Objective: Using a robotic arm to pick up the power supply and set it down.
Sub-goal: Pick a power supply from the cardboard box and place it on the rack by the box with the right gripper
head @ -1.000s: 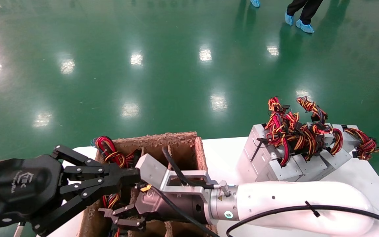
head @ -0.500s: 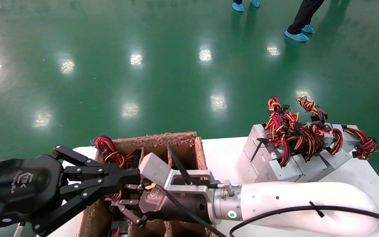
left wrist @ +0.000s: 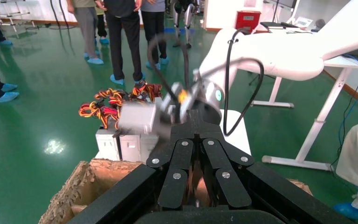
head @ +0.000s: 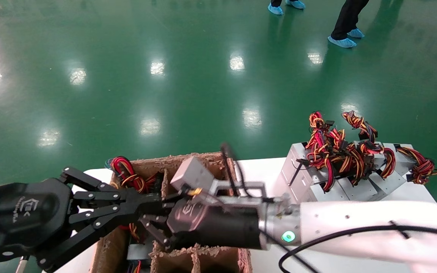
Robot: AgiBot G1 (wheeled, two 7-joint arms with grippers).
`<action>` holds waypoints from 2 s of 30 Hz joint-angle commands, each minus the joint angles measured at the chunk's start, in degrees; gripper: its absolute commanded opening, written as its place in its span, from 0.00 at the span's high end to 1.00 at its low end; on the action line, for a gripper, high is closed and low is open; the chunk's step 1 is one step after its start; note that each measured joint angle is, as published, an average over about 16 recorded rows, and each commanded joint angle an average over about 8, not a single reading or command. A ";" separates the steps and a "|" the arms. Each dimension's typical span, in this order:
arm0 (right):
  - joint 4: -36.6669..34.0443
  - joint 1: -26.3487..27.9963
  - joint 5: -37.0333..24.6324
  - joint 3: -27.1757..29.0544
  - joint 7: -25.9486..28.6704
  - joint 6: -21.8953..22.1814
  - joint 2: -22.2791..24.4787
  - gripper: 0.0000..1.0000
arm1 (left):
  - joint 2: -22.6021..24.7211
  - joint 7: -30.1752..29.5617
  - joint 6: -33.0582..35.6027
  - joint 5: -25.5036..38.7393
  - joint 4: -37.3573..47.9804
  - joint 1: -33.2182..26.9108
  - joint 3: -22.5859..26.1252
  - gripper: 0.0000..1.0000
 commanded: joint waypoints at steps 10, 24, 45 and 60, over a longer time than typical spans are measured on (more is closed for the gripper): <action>-0.73 0.92 10.61 5.08 3.91 -1.98 1.52 1.00 | 0.00 0.00 0.00 0.00 0.00 0.00 0.00 1.00; -1.60 3.83 13.65 7.95 6.68 1.31 0.45 1.00 | 0.00 0.00 0.00 0.00 0.00 0.00 0.00 1.00; -7.54 12.02 12.77 21.76 5.46 14.77 16.37 1.00 | 0.00 0.00 0.00 0.00 0.00 0.00 0.01 1.00; -17.58 5.34 -1.05 23.23 5.03 26.17 36.30 1.00 | 0.00 0.00 0.00 0.00 0.00 0.00 0.01 1.00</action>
